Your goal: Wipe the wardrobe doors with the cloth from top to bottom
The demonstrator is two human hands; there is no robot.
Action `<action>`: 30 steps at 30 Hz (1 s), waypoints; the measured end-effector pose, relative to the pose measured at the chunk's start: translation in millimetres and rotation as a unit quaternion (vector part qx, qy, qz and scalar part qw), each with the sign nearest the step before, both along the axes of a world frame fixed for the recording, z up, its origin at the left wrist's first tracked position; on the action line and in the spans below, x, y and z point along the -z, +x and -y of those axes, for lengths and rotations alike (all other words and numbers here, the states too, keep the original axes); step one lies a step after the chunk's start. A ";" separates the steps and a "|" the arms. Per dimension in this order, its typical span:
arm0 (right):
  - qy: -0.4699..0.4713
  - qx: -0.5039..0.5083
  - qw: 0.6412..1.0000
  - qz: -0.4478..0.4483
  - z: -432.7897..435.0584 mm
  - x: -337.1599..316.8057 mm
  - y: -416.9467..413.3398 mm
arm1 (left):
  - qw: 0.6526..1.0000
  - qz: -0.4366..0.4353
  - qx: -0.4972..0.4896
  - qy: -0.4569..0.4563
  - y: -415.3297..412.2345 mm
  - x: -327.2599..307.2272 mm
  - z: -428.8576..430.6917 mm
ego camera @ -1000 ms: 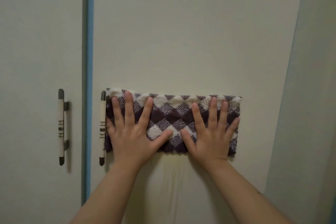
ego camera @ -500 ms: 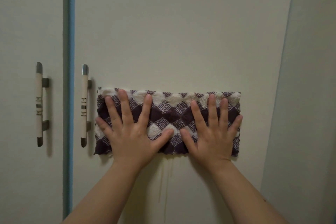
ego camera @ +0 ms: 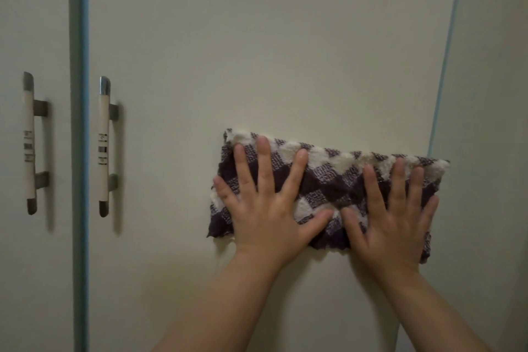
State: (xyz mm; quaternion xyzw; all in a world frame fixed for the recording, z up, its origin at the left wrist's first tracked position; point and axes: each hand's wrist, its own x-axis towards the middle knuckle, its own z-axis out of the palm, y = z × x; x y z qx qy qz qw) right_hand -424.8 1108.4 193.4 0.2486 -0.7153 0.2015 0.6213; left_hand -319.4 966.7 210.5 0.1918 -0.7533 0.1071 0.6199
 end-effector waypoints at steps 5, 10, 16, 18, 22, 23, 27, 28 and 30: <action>-0.030 -0.010 0.999 0.033 4.9 12.8 5.8 | 1.000 0.004 0.018 -0.002 2.9 3.7 2.4; -0.050 -0.024 0.997 0.054 21.6 27.0 17.7 | 1.000 0.000 0.013 -0.003 12.6 20.1 17.0; -0.031 -0.021 0.999 0.028 63.3 42.3 42.7 | 1.000 -0.014 -0.004 0.003 38.7 43.8 58.8; -0.024 -0.019 0.999 0.016 76.3 46.1 51.0 | 1.000 -0.016 -0.010 0.003 48.4 51.6 73.1; -0.010 -0.013 1.000 -0.011 103.4 53.3 67.1 | 0.999 -0.023 -0.012 0.026 67.5 65.7 100.1; -0.005 -0.013 1.000 -0.016 111.6 54.7 72.3 | 0.999 -0.023 -0.014 0.032 73.2 69.7 108.5; 0.014 -0.008 0.999 -0.030 129.2 56.1 84.1 | 0.999 -0.027 -0.017 0.043 86.8 80.3 128.3; 0.018 -0.008 0.999 -0.032 131.9 56.8 86.1 | 0.998 -0.028 -0.019 0.046 89.1 82.4 131.8; 0.023 -0.009 0.999 -0.037 136.8 56.9 89.8 | 0.998 -0.034 -0.024 0.054 92.5 85.0 137.0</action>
